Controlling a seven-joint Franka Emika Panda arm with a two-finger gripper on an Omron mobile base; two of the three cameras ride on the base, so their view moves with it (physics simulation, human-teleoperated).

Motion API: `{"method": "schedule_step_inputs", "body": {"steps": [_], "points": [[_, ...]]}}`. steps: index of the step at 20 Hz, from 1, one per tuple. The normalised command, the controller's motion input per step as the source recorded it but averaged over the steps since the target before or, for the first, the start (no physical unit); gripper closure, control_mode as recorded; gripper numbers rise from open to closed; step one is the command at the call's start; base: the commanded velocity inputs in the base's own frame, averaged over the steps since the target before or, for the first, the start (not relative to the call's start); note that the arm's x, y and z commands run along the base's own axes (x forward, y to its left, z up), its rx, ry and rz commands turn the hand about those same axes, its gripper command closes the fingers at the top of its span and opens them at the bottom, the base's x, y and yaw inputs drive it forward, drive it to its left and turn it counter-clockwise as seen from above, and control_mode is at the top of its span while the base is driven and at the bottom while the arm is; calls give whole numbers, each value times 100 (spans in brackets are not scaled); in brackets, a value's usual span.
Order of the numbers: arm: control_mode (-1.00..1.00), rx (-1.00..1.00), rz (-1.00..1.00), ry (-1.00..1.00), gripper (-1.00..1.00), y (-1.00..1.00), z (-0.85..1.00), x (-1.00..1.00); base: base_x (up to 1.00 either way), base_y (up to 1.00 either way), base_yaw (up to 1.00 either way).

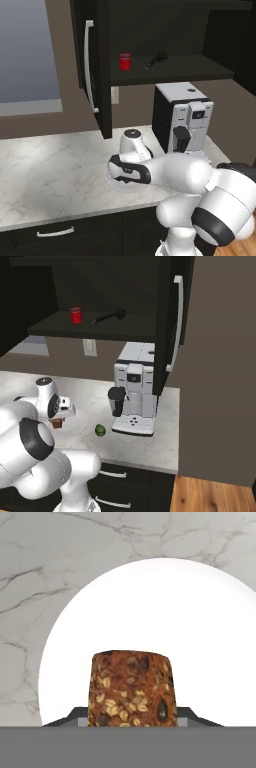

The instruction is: Pick the avocado and bread from the counter and place them on the plate. Then pick the jam from the cabinet and place it next to the plate. Lastly close the cabinet door.

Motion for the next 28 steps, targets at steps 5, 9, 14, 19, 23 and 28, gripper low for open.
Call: {"method": "schedule_step_inputs", "body": {"steps": [5,9,14,19,23,28], "points": [[-100,-1,0,0,100,0,-16,1,0,0,0],[-100,-1,0,0,100,0,-14,0,0,0,0],[-100,-1,0,0,100,0,-11,0,0,0,0],[-100,0,0,0,100,0,-10,0,0,0,0],[-100,0,0,0,100,0,-7,0,0,0,0],[-100,0,0,-2,-100,0,-1,0,0,0,0]]}}
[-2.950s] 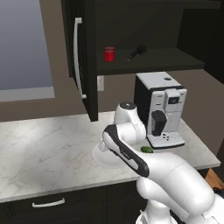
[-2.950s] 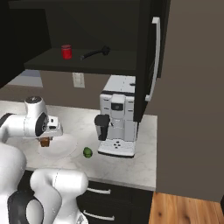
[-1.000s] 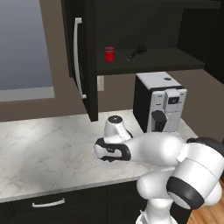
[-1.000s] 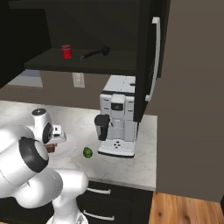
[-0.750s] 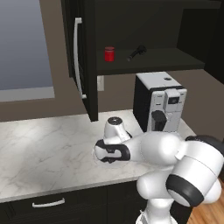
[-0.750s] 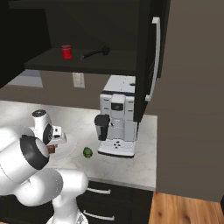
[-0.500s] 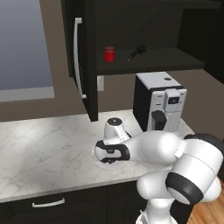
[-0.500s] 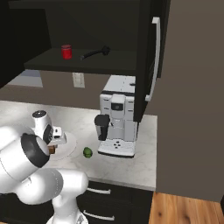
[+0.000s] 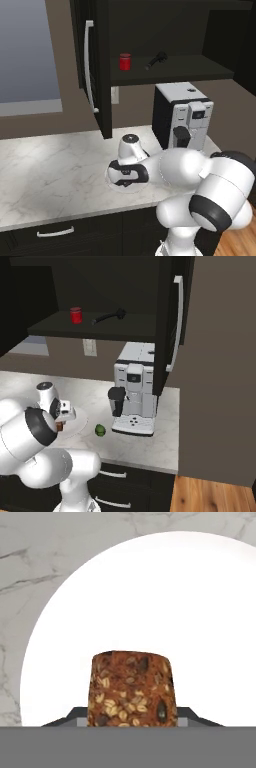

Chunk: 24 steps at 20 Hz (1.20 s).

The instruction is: Pick the avocado and bread from the counter and place them on the plate. Then pick the jam from the cabinet and place it next to the plate. Lastly close the cabinet door.

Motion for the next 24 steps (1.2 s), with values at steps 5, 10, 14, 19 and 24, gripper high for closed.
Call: {"method": "schedule_step_inputs", "body": {"steps": [5,10,14,19,24], "points": [[-100,0,0,-17,-100,0,3,-3,0,0,0],[-100,0,0,-18,-100,0,3,-8,0,0,0],[-100,0,0,-17,-100,-2,11,-9,0,0,0],[-100,4,0,-14,-100,-16,30,-10,0,0,0],[-100,5,0,-5,-100,-12,46,-2,0,0,0]]}}
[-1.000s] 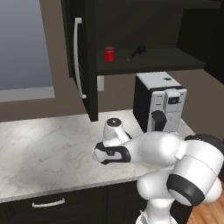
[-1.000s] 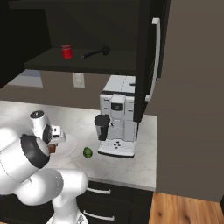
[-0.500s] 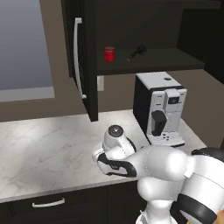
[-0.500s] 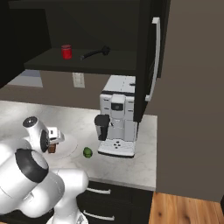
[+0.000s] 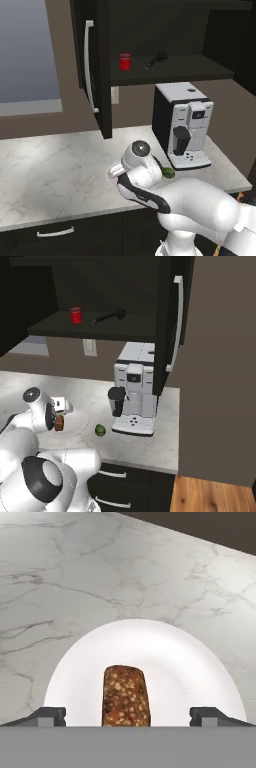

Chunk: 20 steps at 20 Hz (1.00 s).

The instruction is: Pick the avocado and bread from the counter and place them on the plate. Then pick the jam from the cabinet and place it next to the plate. Lastly close the cabinet door.

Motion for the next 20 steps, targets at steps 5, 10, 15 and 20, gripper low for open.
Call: {"method": "schedule_step_inputs", "body": {"steps": [5,10,15,20], "points": [[-100,6,-8,2,-100,-25,34,-9,0,0,0],[-100,4,-20,16,-100,-34,20,-15,0,0,0],[-100,3,-23,20,-100,-39,12,-16,0,0,0],[-100,2,-17,7,-100,-45,3,-16,0,0,0]]}}
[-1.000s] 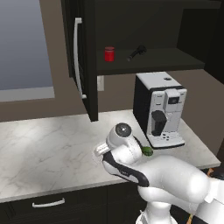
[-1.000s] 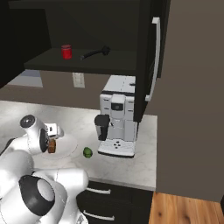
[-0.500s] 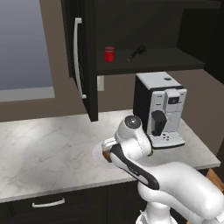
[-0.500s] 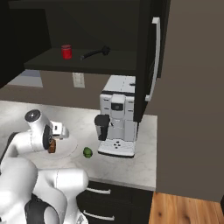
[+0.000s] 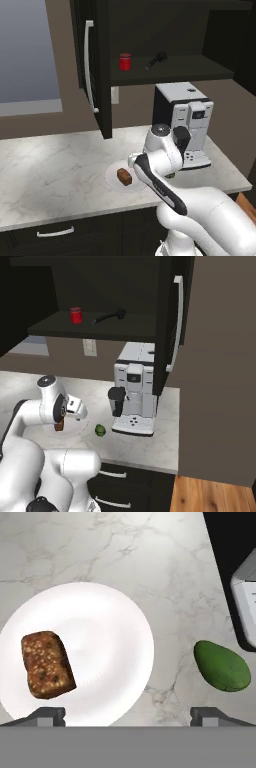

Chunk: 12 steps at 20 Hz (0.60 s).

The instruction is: Pick the avocado and bread from the counter and place them on the plate. Then pick the jam from the cabinet and place it next to the plate. Lastly close the cabinet door.

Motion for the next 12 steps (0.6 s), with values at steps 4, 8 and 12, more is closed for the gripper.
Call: {"method": "schedule_step_inputs", "body": {"steps": [4,8,12], "points": [[-100,0,-11,0,-100,-47,0,-22,0,0,0],[-100,0,-6,0,-100,-43,0,-13,0,0,0],[-100,5,-6,0,-100,-45,0,-4,0,0,0]]}}
